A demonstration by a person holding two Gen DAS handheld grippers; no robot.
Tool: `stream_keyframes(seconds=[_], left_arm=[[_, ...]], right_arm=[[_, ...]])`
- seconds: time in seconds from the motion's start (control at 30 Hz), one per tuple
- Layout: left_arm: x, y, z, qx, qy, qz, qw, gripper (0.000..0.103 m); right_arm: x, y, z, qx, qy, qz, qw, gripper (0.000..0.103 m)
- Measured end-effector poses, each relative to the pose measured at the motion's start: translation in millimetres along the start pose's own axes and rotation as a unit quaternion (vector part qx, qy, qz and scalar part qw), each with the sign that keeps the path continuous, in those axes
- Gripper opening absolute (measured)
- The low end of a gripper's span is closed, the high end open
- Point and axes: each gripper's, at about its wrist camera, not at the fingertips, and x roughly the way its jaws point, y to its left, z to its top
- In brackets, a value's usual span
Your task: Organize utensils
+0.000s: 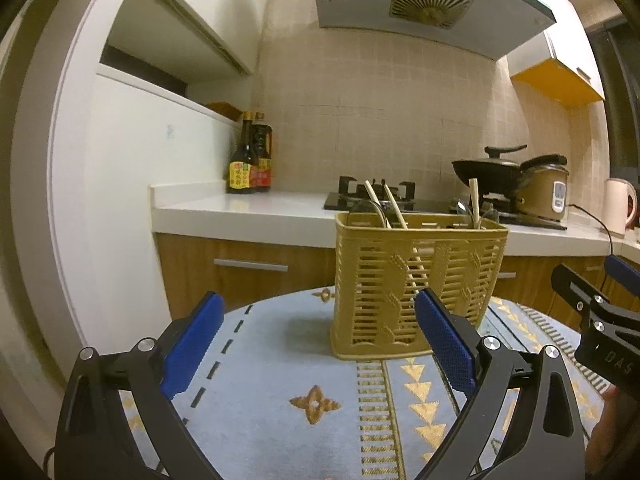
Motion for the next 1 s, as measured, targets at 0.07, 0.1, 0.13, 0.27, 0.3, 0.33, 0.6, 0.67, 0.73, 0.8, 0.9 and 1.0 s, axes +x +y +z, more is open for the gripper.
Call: stream_keyframes(seconds=[0.07, 0.1, 0.13, 0.27, 0.3, 0.33, 0.6, 0.67, 0.73, 0.8, 0.9, 1.0], left_arm=[[-0.3, -2.1, 0.0, 0.006, -0.001, 0.001, 1.0, 0.095], [-0.9, -3.1, -0.1, 0.009, -0.003, 0.0, 1.0, 0.095], [-0.9, -3.6, -0.2, 0.01, -0.003, -0.001, 0.9999, 0.095], [-1.1, -8.0, -0.8, 0.02, -0.003, 0.003, 0.9998, 0.095], [-1.9, -8.7, -0.6, 0.022, -0.005, 0.004, 0.9997, 0.095], [-2.6, -9.0, -0.7, 0.023, -0.006, 0.005, 0.9997, 0.095], [0.2, -8.3, -0.5, 0.022, -0.001, 0.005, 0.9997, 0.095], [1.2, -7.7, -0.5, 0.021, 0.002, 0.006, 0.9998, 0.095], [2.5, -7.2, -0.6, 0.02, 0.005, 0.009, 0.9997, 0.095], [3.9, -6.1, -0.8, 0.019, 0.008, 0.01, 0.9997, 0.095], [5.2, -5.5, -0.9, 0.018, 0.009, 0.011, 0.9997, 0.095], [6.3, -6.4, -1.3, 0.02, 0.012, 0.013, 0.9996, 0.095]], right_arm=[[-1.0, -0.6, 1.3, 0.003, -0.002, 0.005, 1.0, 0.095], [-1.5, -0.7, 2.2, 0.004, -0.003, 0.009, 1.0, 0.095], [-1.5, -0.5, 2.7, 0.005, -0.002, 0.012, 1.0, 0.095], [-2.9, -0.5, 2.9, 0.006, 0.001, 0.025, 1.0, 0.095], [-3.2, -0.6, 3.1, 0.006, 0.002, 0.026, 1.0, 0.095], [-3.6, -0.8, 2.9, 0.006, 0.002, 0.025, 1.0, 0.095], [-1.4, -0.4, 2.4, 0.004, 0.011, 0.026, 1.0, 0.095], [-1.2, 0.9, 1.6, 0.001, 0.012, 0.025, 1.0, 0.095], [-1.0, 2.7, 0.9, -0.002, 0.013, 0.025, 1.0, 0.095], [-0.8, 4.1, 0.4, -0.004, 0.015, 0.026, 1.0, 0.095], [-0.8, 4.9, 0.2, -0.005, 0.015, 0.024, 1.0, 0.095], [-0.3, 5.2, -0.2, -0.005, 0.017, 0.023, 1.0, 0.095]])
